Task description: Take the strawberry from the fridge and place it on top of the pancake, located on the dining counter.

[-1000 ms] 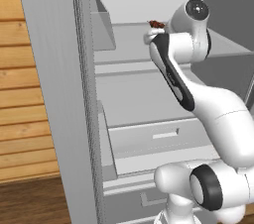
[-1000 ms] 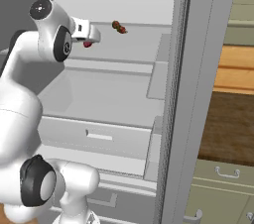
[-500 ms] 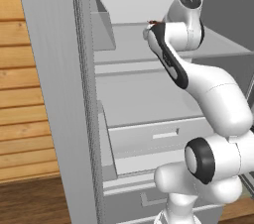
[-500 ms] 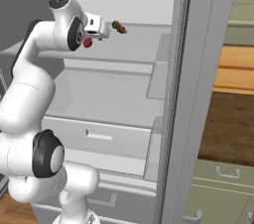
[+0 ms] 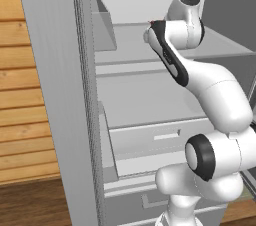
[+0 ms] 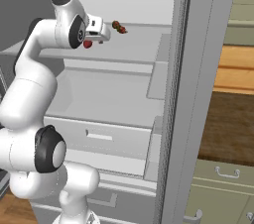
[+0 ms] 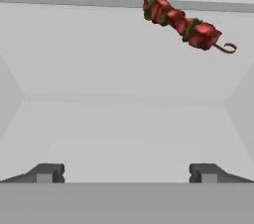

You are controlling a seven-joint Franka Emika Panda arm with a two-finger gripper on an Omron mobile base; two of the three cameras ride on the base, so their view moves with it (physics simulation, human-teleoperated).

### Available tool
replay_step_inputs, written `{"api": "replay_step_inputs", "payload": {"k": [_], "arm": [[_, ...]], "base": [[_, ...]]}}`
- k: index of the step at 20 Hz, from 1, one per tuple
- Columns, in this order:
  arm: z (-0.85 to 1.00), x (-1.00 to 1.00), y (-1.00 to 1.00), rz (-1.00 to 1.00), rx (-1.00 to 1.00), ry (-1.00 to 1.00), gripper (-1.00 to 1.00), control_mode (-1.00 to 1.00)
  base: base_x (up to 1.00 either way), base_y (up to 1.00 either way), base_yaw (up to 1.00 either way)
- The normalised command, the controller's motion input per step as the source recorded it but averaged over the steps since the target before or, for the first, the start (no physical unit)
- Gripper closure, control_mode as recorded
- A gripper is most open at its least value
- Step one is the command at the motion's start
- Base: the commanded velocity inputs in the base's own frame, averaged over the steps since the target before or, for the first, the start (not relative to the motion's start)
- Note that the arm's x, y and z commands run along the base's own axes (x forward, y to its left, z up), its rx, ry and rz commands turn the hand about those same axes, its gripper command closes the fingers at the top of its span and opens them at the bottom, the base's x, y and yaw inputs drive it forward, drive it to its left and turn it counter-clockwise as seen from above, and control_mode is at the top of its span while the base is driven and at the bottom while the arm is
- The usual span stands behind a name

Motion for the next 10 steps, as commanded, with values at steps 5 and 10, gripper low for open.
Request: {"api": "replay_step_inputs", "payload": {"k": [5, 10], "arm": [[-0.32, 0.00, 0.00, 0.00, 0.00, 0.00, -1.00, -1.00], [-0.28, 0.00, 0.00, 0.00, 0.00, 0.00, -1.00, -1.00]], "base": [[0.00, 0.00, 0.00], [0.00, 0.00, 0.00]]}}
